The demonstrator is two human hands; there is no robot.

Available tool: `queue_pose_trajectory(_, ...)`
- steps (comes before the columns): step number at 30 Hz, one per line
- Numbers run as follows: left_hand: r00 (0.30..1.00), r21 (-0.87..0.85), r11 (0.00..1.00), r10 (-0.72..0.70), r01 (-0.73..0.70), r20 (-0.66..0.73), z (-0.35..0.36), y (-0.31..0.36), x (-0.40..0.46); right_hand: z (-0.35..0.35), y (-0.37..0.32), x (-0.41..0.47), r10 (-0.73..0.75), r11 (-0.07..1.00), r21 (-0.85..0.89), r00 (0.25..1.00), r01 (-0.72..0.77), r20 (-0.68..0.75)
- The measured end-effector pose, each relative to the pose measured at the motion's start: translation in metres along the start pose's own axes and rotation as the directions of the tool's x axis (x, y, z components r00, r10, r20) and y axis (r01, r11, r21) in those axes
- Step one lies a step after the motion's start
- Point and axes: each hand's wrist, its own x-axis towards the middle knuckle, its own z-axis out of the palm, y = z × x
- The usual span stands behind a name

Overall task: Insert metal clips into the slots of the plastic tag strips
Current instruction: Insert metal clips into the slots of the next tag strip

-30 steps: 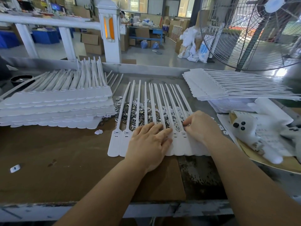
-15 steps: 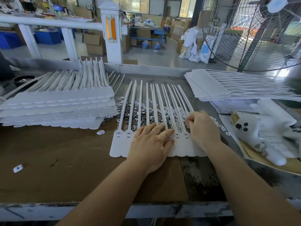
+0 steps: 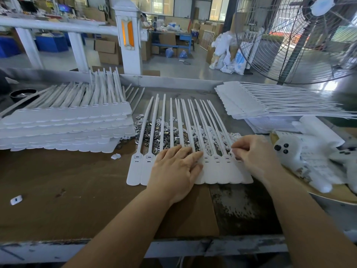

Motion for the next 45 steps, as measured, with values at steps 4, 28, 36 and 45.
queue_pose_trajectory(4, 1.0, 0.002, 1.0, -0.002, 0.002, 0.008, 0.0, 0.0, 0.0, -0.006, 0.003, 0.001, 0.006, 0.997, -0.076, 0.999, -0.002, 0.053)
queue_pose_trajectory(28, 1.0, 0.002, 1.0, 0.0, 0.0, -0.006, -0.001, -0.001, 0.001, -0.014, 0.008, 0.016, 0.177, 0.982, 0.02, 0.957, -0.187, 0.23)
queue_pose_trajectory(36, 1.0, 0.014, 1.0, -0.003, 0.003, 0.008, -0.001, 0.0, 0.001, -0.016, 0.013, 0.02, 0.349, 0.889, 0.183, 0.881, -0.419, 0.319)
queue_pose_trajectory(45, 1.0, -0.189, 0.982, -0.016, 0.016, 0.001, -0.007, -0.001, 0.001, -0.013, 0.014, 0.012, 0.3, 0.919, 0.185, 0.922, -0.348, 0.244)
